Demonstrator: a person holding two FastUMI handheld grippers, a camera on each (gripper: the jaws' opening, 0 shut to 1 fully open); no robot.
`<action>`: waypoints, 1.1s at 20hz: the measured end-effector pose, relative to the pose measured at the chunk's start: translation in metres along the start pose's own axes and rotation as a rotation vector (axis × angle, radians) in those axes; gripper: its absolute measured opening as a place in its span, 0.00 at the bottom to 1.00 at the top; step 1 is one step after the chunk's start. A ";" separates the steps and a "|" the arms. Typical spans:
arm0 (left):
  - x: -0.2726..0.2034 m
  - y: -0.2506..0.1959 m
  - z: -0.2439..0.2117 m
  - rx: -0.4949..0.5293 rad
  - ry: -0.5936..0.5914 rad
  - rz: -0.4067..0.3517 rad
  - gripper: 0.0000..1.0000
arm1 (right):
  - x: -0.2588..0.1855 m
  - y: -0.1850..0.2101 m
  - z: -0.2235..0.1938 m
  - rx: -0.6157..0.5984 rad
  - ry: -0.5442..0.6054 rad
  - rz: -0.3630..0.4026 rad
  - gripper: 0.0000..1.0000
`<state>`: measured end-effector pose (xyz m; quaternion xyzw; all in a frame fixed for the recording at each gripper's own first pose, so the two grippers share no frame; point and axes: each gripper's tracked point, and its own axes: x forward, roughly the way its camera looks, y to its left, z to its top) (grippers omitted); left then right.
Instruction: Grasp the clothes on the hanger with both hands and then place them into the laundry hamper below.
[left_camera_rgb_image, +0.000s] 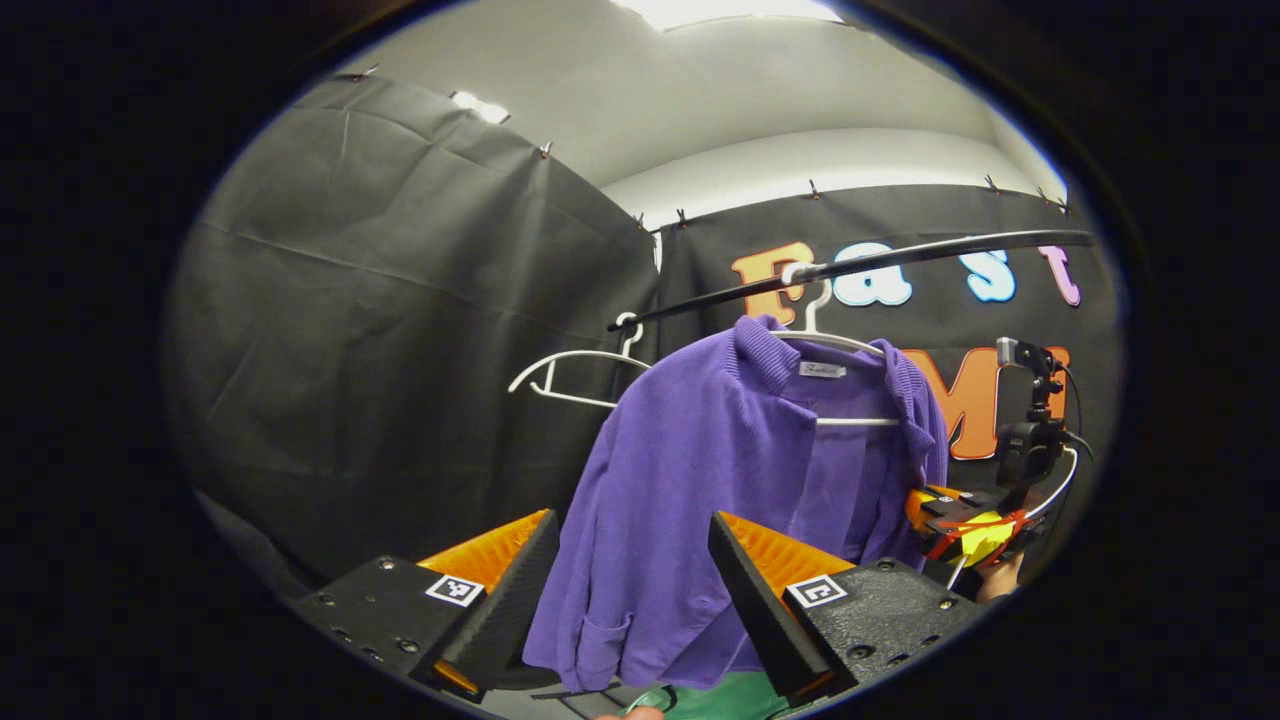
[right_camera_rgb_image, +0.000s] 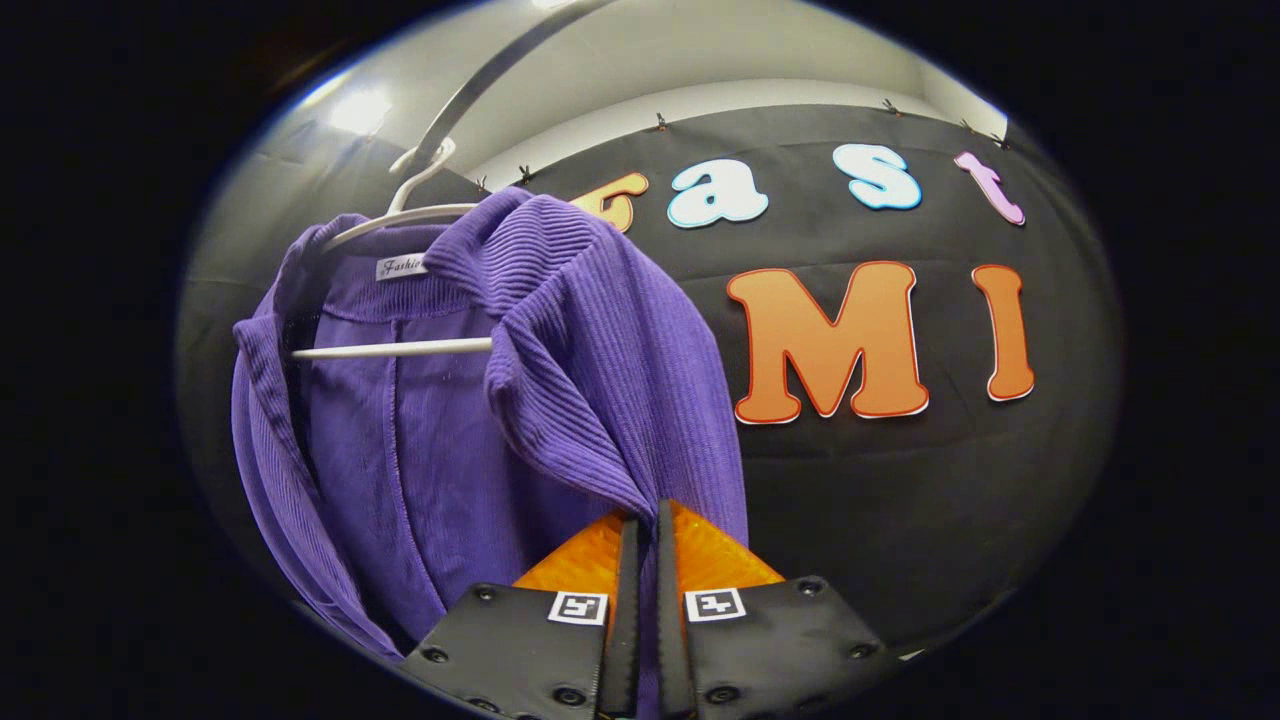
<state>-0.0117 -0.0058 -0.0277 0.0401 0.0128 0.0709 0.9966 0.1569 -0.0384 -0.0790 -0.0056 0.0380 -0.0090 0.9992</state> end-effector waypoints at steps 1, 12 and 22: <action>0.004 -0.009 -0.001 -0.013 0.006 -0.018 0.92 | -0.002 -0.005 0.006 -0.006 -0.016 0.008 0.15; 0.084 -0.115 -0.045 -0.100 0.060 -0.296 0.95 | -0.084 -0.013 0.067 -0.037 -0.117 -0.036 0.08; 0.131 -0.067 -0.048 0.163 -0.104 -0.067 0.65 | -0.093 -0.007 0.076 -0.080 -0.133 -0.074 0.07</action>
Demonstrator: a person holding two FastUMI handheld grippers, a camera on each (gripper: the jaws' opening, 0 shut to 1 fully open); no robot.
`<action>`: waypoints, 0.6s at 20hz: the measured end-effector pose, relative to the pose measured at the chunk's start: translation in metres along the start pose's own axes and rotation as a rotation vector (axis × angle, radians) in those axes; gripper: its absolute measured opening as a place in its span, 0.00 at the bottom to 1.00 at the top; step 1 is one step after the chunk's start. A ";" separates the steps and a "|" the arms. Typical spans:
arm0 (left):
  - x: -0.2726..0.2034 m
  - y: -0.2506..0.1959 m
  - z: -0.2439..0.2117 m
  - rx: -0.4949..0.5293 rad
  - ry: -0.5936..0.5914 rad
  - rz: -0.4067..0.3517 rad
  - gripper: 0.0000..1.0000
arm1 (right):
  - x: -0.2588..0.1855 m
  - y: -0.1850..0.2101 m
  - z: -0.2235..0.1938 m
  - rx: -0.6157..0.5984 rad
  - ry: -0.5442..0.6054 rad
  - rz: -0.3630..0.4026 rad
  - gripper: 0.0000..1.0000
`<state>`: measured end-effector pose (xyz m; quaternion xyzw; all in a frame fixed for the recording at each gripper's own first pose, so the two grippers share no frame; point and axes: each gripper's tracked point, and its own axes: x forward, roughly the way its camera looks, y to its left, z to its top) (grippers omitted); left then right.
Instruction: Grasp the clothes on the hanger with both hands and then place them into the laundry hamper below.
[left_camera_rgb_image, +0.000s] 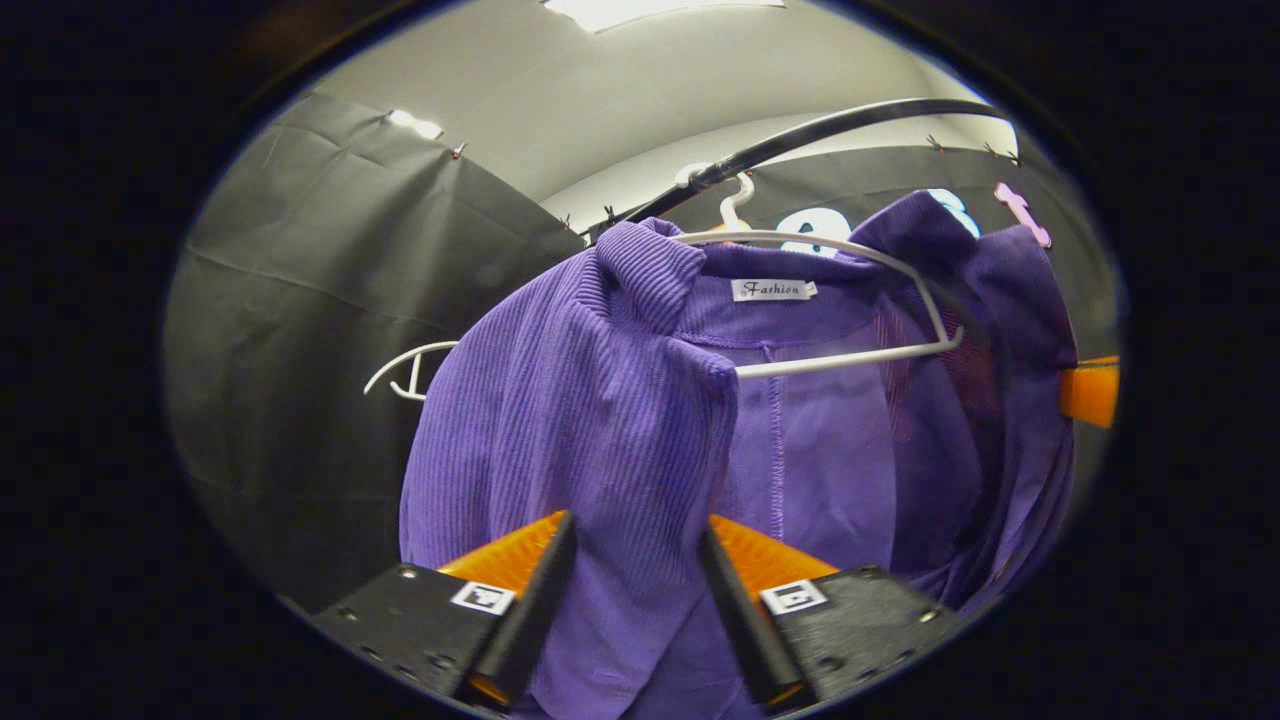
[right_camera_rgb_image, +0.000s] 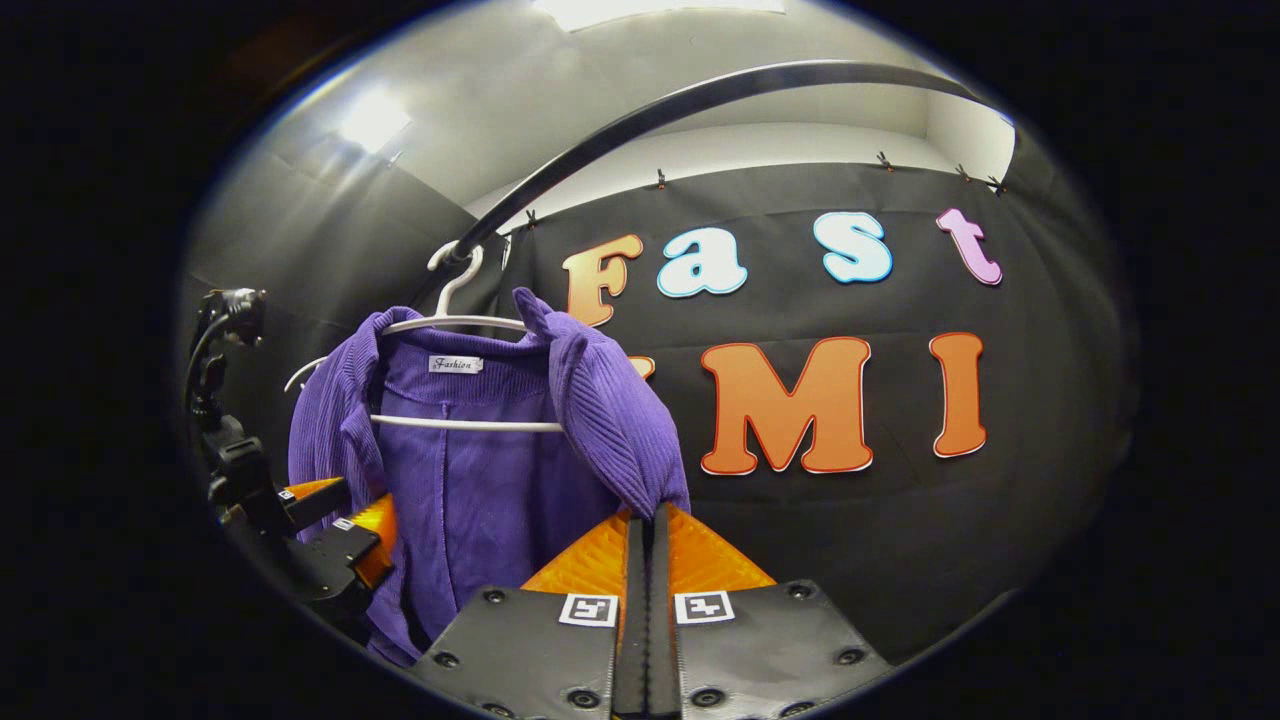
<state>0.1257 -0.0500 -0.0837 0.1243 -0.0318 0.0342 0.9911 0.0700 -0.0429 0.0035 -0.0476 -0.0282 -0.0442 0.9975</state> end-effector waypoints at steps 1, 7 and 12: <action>0.000 0.009 0.003 0.012 -0.008 0.010 0.51 | 0.000 0.000 0.001 0.001 -0.002 -0.002 0.07; -0.003 0.082 0.038 0.142 -0.075 0.151 0.08 | 0.005 -0.029 0.013 -0.047 -0.053 -0.090 0.07; 0.006 0.127 0.079 0.190 -0.135 0.260 0.06 | 0.016 -0.058 0.023 -0.082 -0.080 -0.185 0.07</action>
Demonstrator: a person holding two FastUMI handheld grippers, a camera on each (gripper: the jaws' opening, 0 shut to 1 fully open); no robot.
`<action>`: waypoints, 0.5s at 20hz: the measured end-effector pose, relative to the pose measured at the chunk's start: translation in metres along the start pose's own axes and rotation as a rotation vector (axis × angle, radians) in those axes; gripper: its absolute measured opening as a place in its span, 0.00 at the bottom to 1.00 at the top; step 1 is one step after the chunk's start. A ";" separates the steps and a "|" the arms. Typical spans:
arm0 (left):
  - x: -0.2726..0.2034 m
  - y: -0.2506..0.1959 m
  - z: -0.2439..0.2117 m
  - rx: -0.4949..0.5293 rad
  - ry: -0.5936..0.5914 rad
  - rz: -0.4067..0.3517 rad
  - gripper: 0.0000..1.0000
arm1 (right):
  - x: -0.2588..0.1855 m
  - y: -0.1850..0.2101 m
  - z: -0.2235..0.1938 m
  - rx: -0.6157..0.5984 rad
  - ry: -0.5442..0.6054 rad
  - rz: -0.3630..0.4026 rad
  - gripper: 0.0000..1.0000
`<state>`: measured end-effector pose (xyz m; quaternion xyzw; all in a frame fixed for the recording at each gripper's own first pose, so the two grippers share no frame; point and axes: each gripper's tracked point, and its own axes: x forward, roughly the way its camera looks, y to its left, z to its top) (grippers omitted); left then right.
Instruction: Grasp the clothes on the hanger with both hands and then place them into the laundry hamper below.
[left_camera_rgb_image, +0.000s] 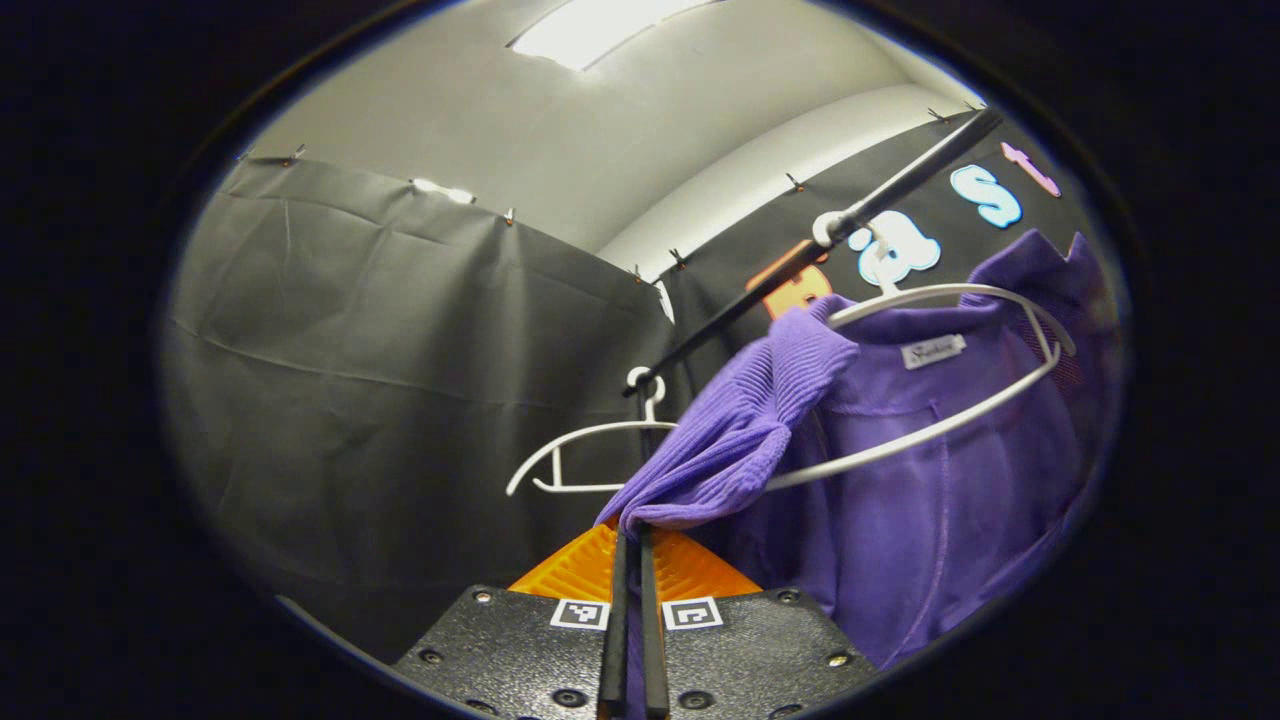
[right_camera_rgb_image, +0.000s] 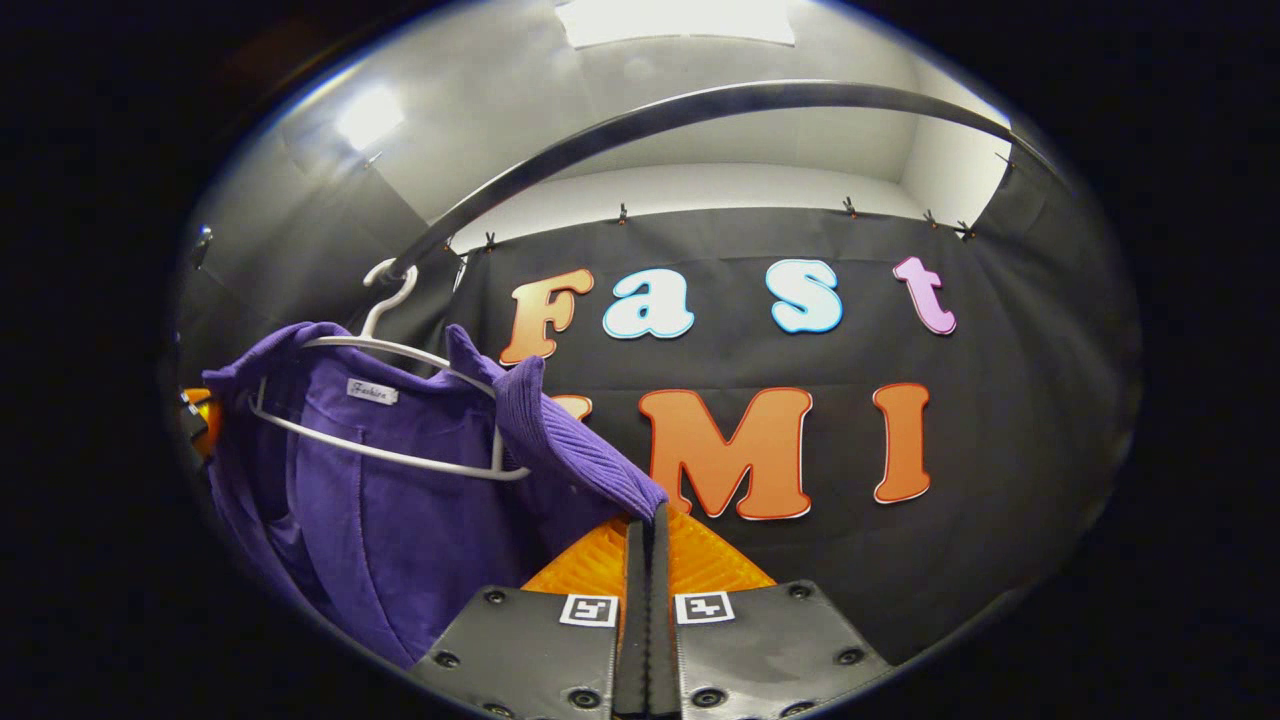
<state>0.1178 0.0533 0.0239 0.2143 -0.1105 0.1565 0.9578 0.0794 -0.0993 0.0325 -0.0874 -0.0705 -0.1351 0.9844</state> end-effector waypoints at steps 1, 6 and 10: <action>0.005 0.009 0.010 0.022 -0.022 0.020 0.06 | 0.001 -0.003 0.002 0.003 -0.003 -0.012 0.07; 0.049 0.044 0.023 0.052 -0.059 0.097 0.09 | 0.024 -0.021 0.010 0.026 -0.034 -0.085 0.08; 0.066 0.042 -0.014 -0.002 0.054 0.067 0.04 | 0.049 -0.024 0.009 0.064 -0.036 -0.103 0.08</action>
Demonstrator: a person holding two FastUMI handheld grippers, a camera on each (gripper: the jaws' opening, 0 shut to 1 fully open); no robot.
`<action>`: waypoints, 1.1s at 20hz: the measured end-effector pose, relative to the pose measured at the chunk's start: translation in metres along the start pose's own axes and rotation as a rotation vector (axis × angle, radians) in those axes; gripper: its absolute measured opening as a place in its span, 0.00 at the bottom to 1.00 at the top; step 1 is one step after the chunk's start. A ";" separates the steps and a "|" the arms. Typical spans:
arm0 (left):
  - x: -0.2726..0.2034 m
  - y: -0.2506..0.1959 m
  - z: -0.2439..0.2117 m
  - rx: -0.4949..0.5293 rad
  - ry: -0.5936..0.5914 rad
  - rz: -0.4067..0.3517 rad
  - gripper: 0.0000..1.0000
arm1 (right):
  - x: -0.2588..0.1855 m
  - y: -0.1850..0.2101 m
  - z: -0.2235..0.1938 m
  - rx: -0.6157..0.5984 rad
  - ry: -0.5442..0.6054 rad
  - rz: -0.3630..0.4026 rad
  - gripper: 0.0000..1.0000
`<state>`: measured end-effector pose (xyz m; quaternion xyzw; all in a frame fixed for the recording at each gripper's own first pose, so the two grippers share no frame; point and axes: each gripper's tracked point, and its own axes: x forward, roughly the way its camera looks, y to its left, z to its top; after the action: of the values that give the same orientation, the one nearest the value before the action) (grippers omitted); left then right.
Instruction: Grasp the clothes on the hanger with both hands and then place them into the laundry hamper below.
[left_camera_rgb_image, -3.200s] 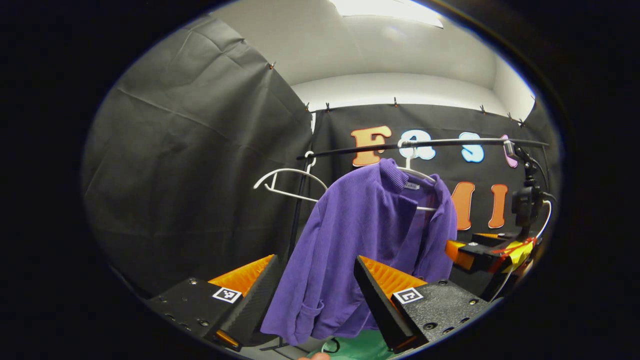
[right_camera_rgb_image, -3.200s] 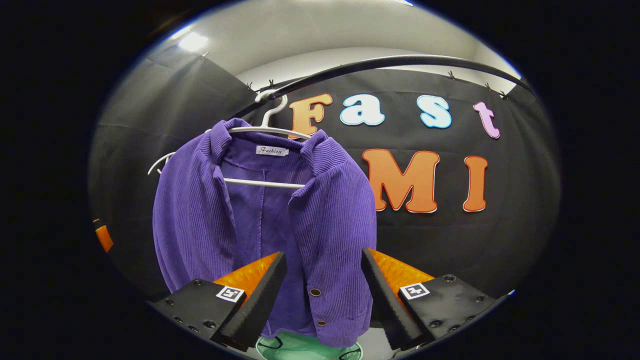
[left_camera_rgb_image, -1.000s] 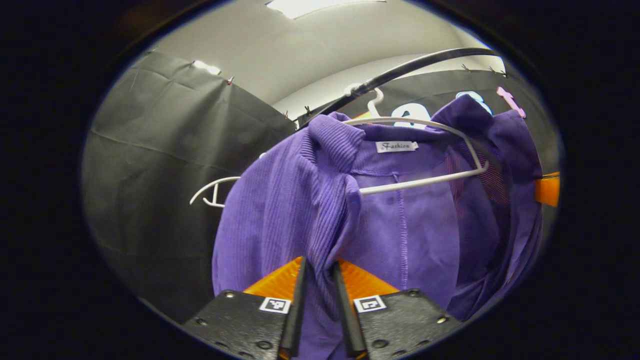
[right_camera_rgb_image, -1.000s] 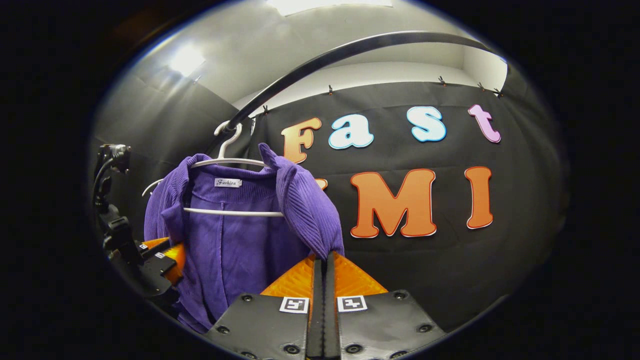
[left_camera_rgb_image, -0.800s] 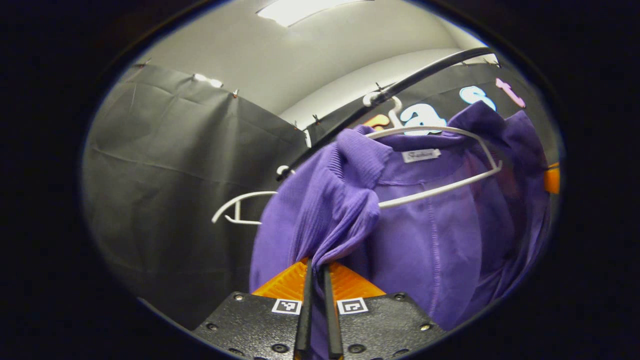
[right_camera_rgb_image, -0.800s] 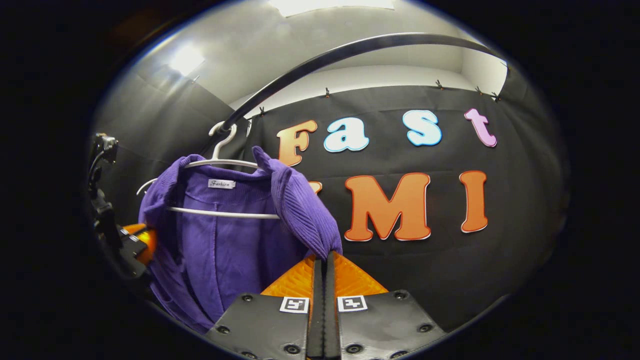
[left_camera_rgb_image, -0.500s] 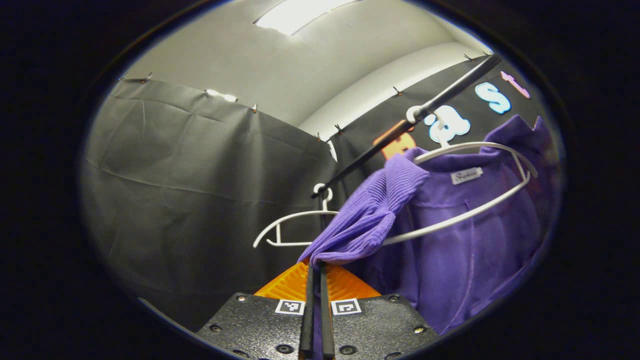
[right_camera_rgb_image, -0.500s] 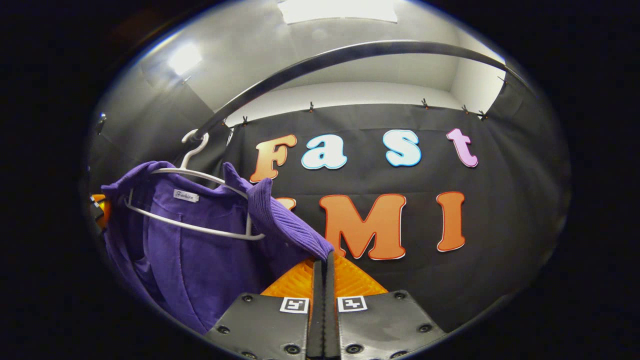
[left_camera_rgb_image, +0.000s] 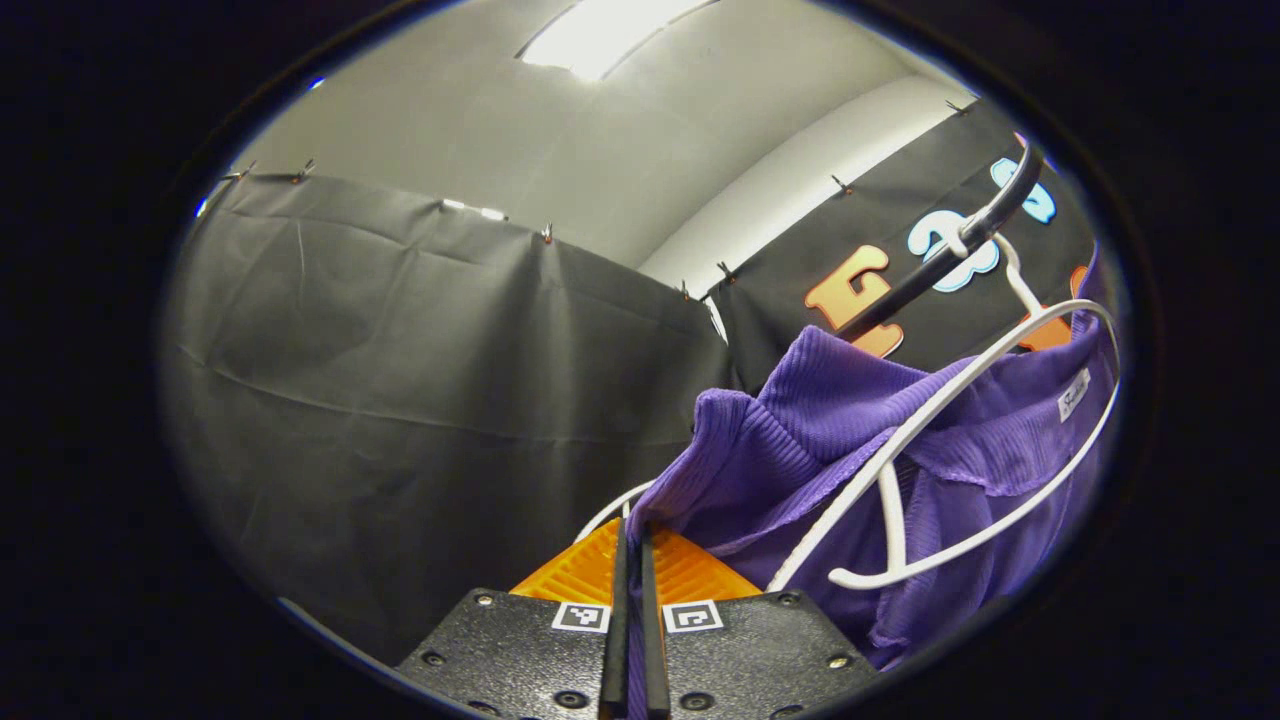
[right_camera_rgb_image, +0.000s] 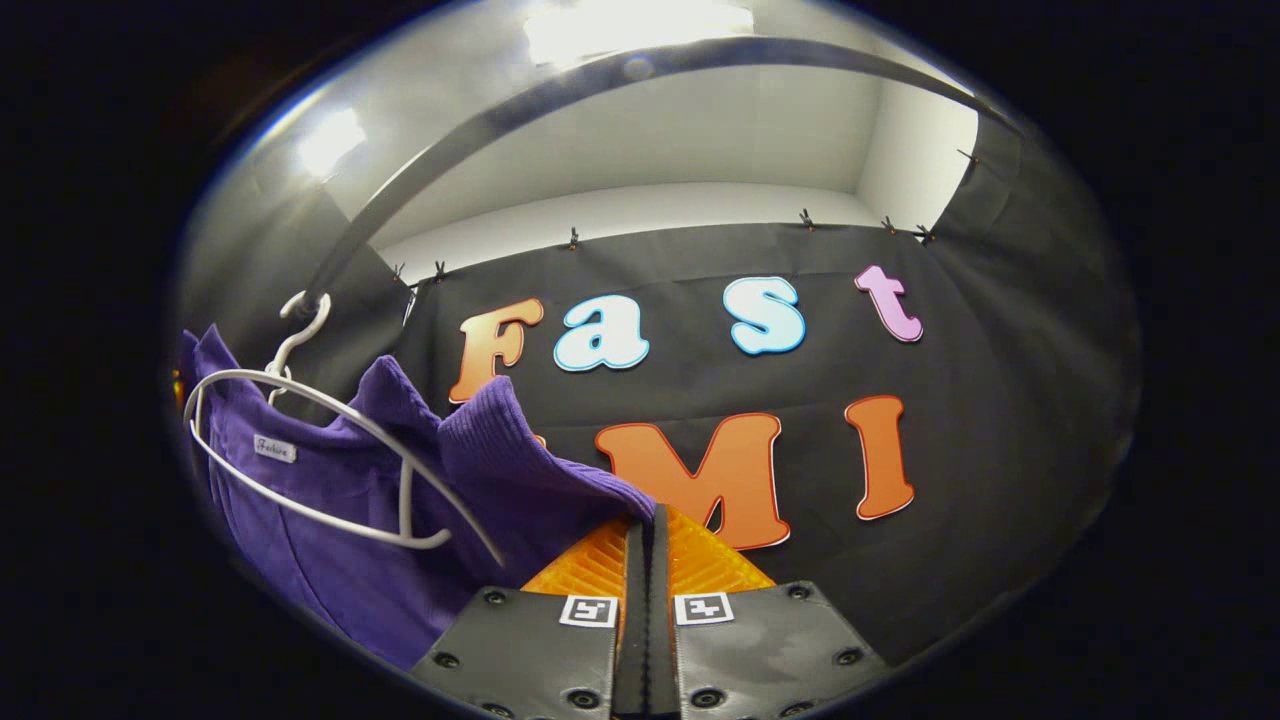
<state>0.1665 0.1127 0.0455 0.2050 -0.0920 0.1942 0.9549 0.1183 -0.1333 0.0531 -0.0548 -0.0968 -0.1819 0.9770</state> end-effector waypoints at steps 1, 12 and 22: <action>0.003 -0.004 -0.017 -0.009 0.045 -0.020 0.06 | 0.002 0.000 -0.001 -0.011 -0.002 -0.003 0.08; -0.019 -0.010 -0.090 -0.098 0.205 -0.077 0.06 | 0.026 0.006 -0.044 -0.011 0.069 0.014 0.07; -0.059 -0.012 -0.133 -0.087 0.305 -0.139 0.09 | 0.006 -0.007 -0.093 -0.050 0.164 0.054 0.08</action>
<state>0.1301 0.1402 -0.0936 0.1377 0.0604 0.1523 0.9768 0.1375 -0.1549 -0.0354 -0.0666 -0.0105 -0.1615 0.9846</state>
